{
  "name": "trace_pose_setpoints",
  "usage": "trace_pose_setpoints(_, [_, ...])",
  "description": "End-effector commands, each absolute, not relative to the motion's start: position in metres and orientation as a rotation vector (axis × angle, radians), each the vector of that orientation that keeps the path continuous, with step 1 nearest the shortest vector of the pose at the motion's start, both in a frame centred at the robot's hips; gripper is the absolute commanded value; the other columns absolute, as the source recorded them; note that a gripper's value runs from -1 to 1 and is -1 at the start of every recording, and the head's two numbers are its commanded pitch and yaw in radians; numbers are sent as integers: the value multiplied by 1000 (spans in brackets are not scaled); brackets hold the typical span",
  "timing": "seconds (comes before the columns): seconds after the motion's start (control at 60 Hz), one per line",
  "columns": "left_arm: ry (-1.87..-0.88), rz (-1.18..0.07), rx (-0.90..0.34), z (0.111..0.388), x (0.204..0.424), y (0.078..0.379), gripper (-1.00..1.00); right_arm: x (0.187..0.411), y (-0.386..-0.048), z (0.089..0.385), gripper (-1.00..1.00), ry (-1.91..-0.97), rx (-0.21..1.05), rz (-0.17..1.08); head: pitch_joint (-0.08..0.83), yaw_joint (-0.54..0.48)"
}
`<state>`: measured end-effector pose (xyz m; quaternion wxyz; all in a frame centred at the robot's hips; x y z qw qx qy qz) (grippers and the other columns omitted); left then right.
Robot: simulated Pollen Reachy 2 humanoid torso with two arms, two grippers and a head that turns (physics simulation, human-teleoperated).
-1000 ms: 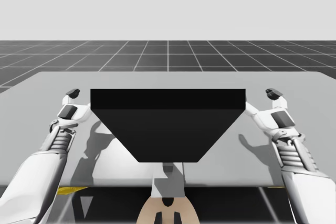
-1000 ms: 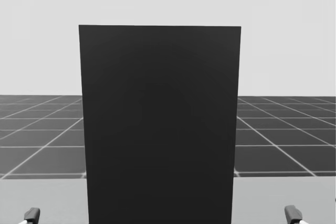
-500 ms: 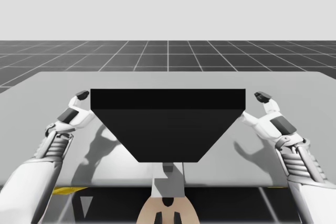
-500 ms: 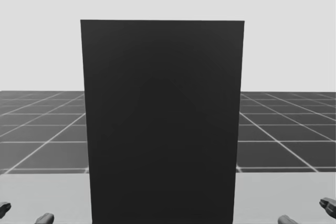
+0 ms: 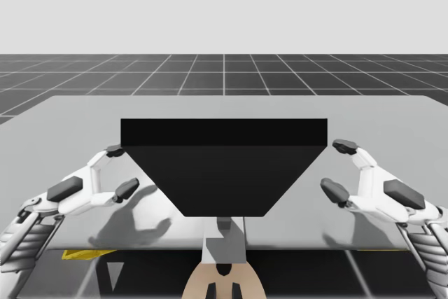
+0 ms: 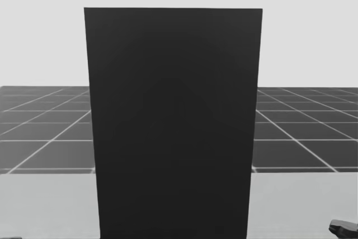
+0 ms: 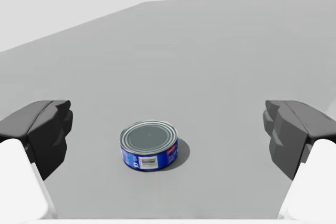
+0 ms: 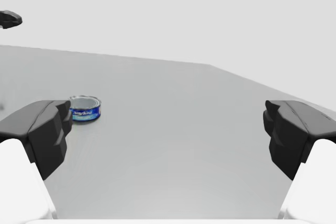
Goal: Reach around the screen and pick up the object behind it.
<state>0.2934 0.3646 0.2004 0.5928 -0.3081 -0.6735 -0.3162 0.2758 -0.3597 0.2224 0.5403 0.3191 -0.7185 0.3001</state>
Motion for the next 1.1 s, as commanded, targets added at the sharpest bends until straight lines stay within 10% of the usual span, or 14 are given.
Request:
trace_pose_setpoints(0.017, [-1485, -836, -746, 190, 279, 369, -1000, 263, -361, 209, -1000, -1605, 829, 802, 57, -13])
trace_pose_setpoints(1.1, [-1264, -851, -720, 132, 405, 295, -1000, 249, -337, 185, -1000, -1541, 869, 998, 108, 48])
